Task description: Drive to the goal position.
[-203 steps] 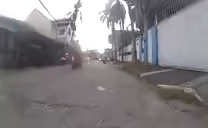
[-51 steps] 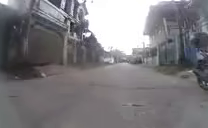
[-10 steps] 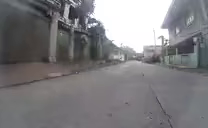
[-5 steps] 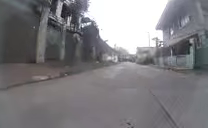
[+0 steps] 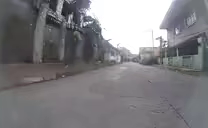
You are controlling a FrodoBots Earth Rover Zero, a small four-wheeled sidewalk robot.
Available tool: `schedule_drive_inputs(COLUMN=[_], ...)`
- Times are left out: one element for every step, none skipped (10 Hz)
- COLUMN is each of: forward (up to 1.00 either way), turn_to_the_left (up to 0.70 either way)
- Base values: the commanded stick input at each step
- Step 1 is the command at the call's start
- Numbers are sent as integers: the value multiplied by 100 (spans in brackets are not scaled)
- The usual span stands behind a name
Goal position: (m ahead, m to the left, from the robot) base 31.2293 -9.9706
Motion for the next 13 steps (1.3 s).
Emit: schedule_drive_inputs(forward=[100,100,100,100,100,100,100,100,100,100,100,100,100], turn_to_the_left=[0,0,0,0,0,0,-33,-40,-40,-40,-40,0,0])
